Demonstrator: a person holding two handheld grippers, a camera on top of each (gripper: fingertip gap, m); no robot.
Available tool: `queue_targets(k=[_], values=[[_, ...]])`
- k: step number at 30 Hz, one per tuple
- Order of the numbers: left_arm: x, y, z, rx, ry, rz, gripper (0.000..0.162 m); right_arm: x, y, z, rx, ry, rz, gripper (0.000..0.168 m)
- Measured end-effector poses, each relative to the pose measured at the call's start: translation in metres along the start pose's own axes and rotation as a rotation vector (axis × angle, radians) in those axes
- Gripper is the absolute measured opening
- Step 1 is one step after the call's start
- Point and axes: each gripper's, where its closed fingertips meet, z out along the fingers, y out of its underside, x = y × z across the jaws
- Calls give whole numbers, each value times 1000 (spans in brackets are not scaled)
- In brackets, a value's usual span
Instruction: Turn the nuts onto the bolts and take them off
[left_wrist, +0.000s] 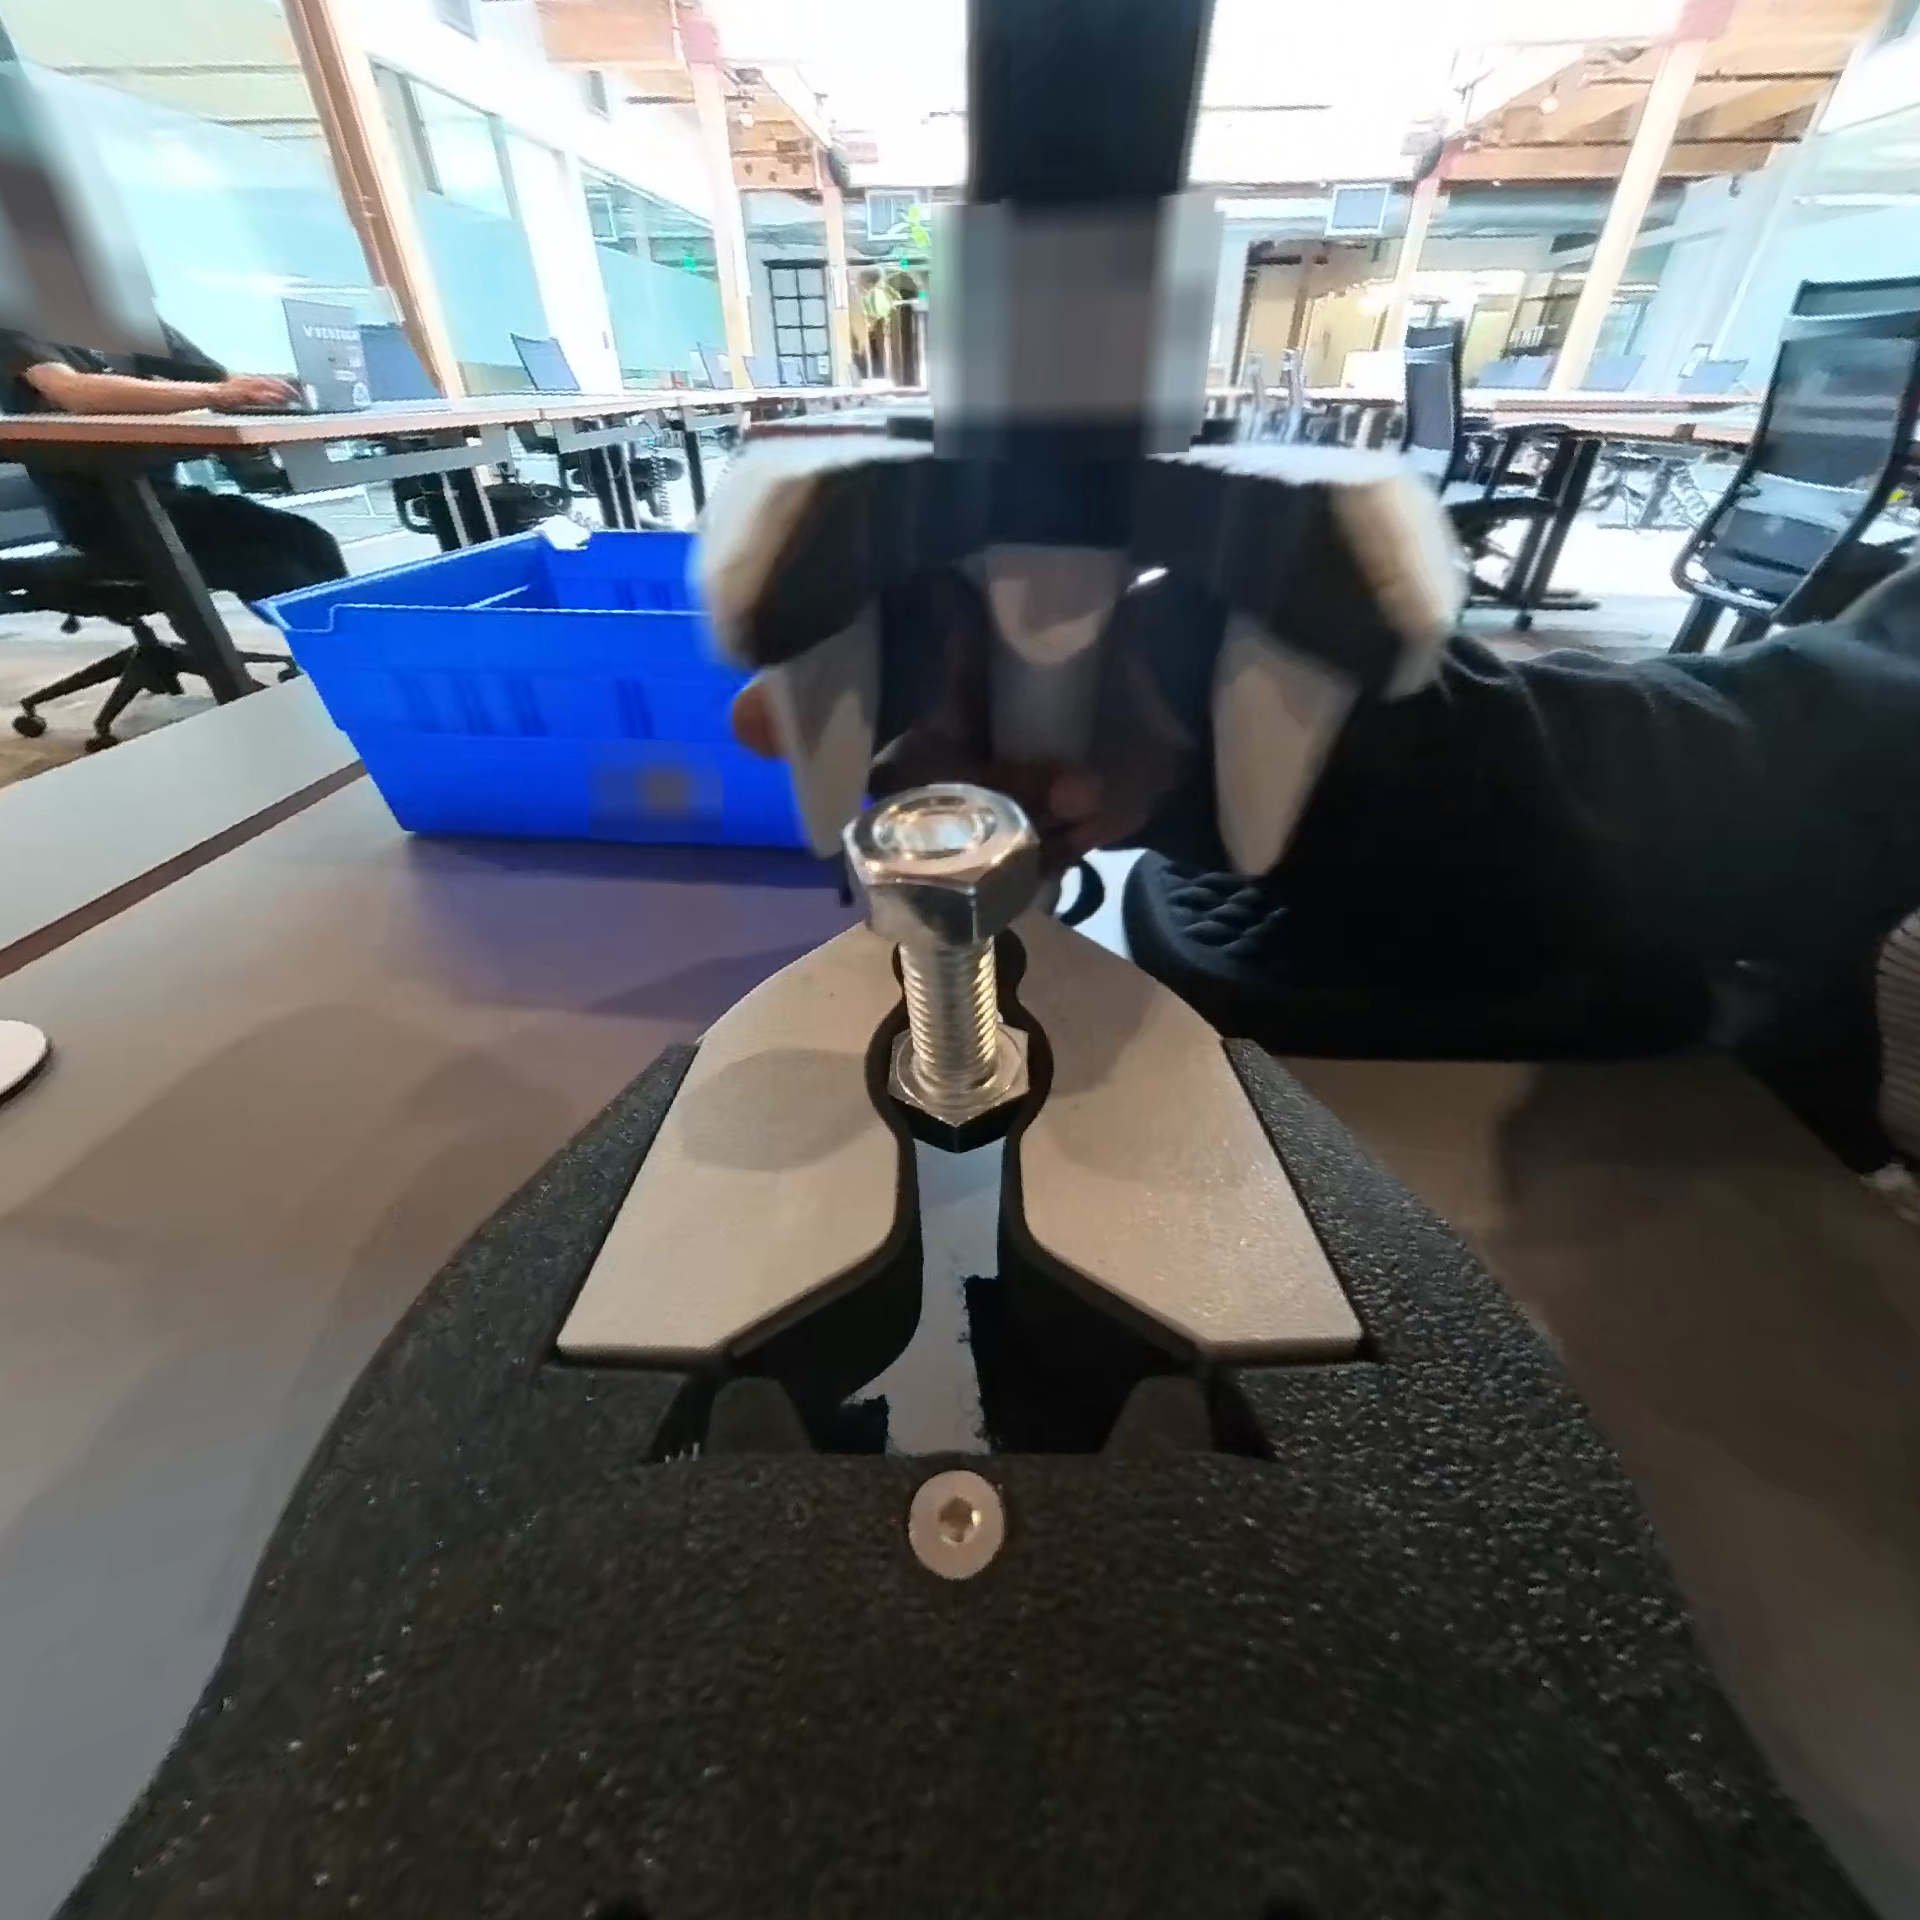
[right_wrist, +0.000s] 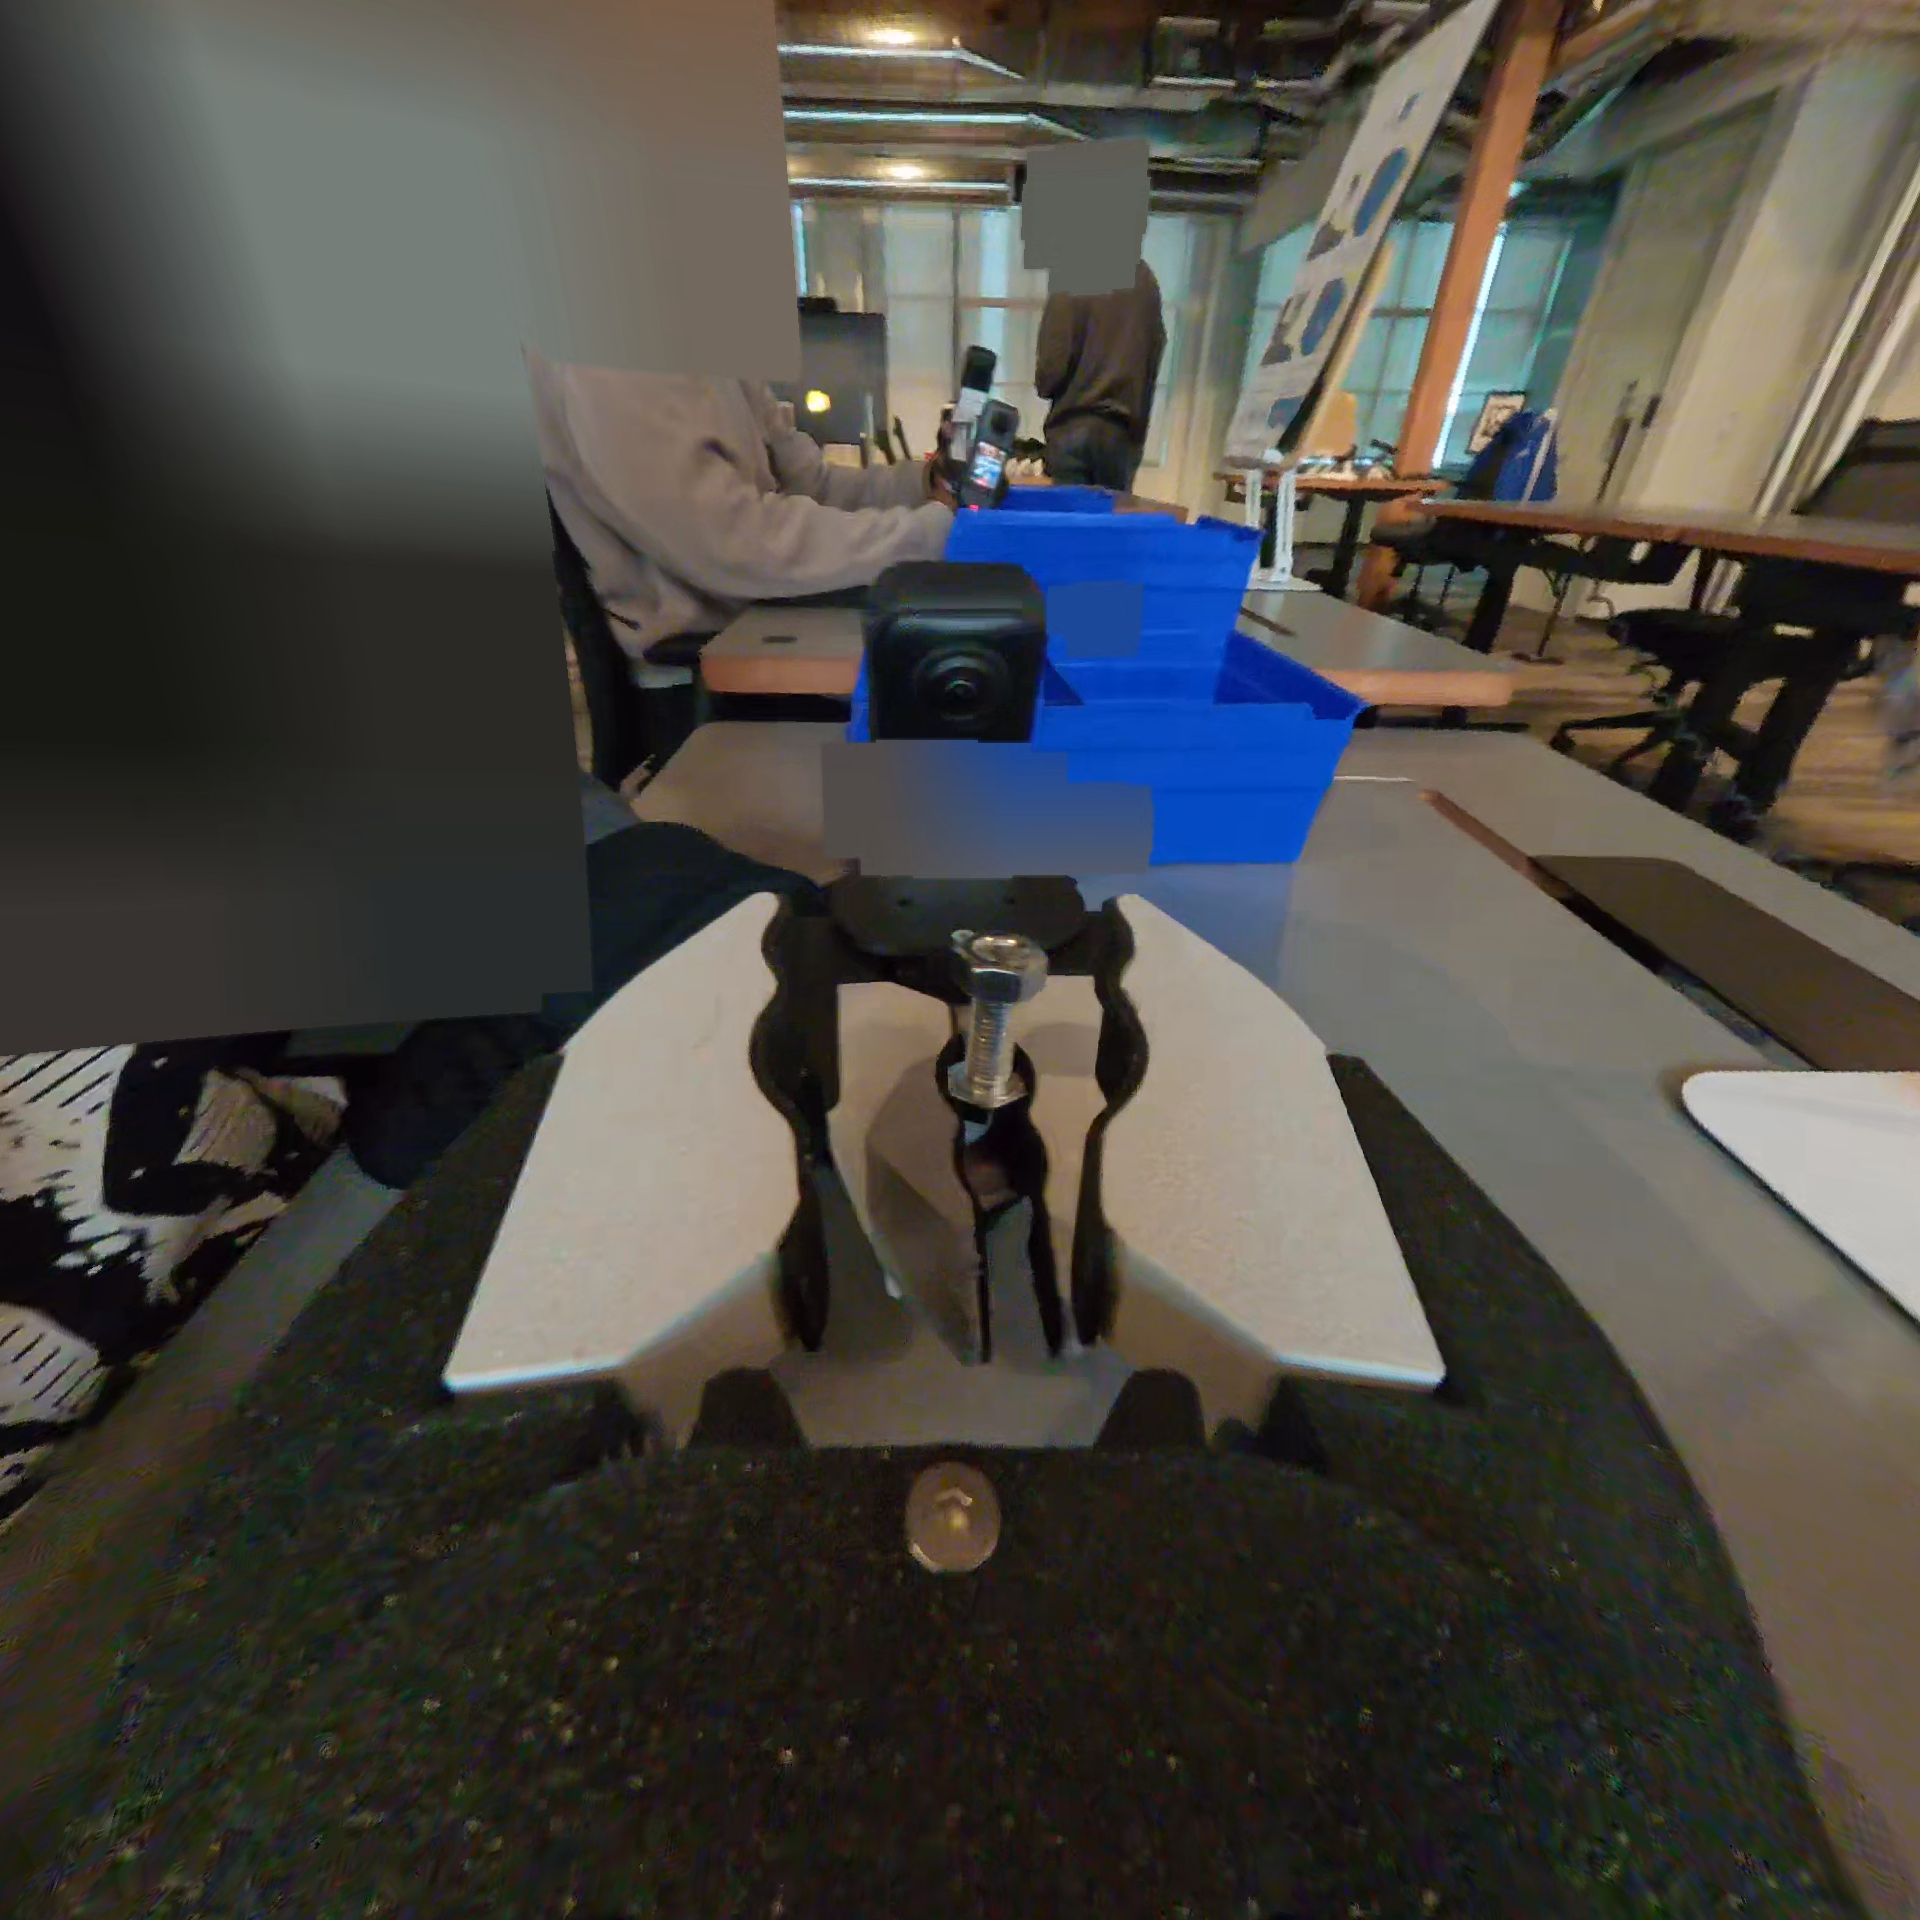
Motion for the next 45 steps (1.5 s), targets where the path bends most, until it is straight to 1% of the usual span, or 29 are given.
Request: queue_targets(k=[1, 2, 5, 8, 13, 15, 21, 23, 24, 25, 26, 28, 30, 32, 34, 35, 36, 38, 39, 40, 42, 43, 45], values=[[1, 0, 0, -2, 4, 1, 12, 4, 2, 2, 1, 13, 11, 54], [2, 1, 1, -8, 9, 6, 10, 6, 5, 2, 6, 24, 16, 54], [5, 4, 3, -31, 27, 19, 12, 7, 9, -2, 14, 65, -17, 52], [5, 3, 2, -27, 34, 13, 12, 0, 5, -6, 23, 64, -30, 44], [6, 4, 3, -35, 42, 15, 11, 0, 13, -9, -11, 101, -43, 46], [6, 4, 3, -35, 43, 12, 11, 0, 15, -6, -21, 89, -35, 48], [5, 4, 2, -30, 44, 0, 11, -5, 21, 0, -54, 63, -48, 44], [4, 3, 2, -25, 44, -4, 11, -5, 21, -3, -61, 68, -50, 31], [4, 3, 2, -25, 46, -5, 11, -5, 20, -7, -56, 66, -59, 19], [4, 3, 2, -26, 43, -7, 11, -8, 16, -11, -36, 51, -68, 1], [4, 3, 2, -26, 44, -9, 11, -10, 11, -13, 1, 39, -66, 0], [5, 3, 2, -27, 48, -6, 11, -7, 7, -15, 30, 52, -53, 3], [6, 4, 3, -34, 52, 0, 11, -2, 11, -11, 8, 82, -46, 27], [6, 5, 3, -38, 57, 2, 11, -4, 17, -4, -29, 66, -38, 50], [7, 5, 3, -39, 60, 1, 10, -7, 19, 1, -53, 48, -46, 56], [7, 5, 3, -40, 62, 2, 10, -8, 20, 3, -63, 44, -56, 56], [7, 5, 3, -41, 62, 2, 10, -9, 21, 3, -74, 40, -62, 52], [8, 6, 3, -45, 65, 7, 11, -7, 22, -1, -89, 61, -56, 38], [8, 6, 3, -46, 63, 10, 11, -4, 21, -6, -90, 77, -51, 22], [7, 6, 3, -46, 61, 6, 11, -5, 18, -11, -73, 66, -53, 1], [7, 5, 3, -42, 61, -1, 11, -5, 8, -16, -11, 76, -49, 0], [7, 5, 3, -44, 63, 1, 11, -3, 7, -16, -7, 86, -46, 4], [8, 7, 4, -53, 66, 11, 12, 0, 10, -11, -34, 104, -43, 31]])
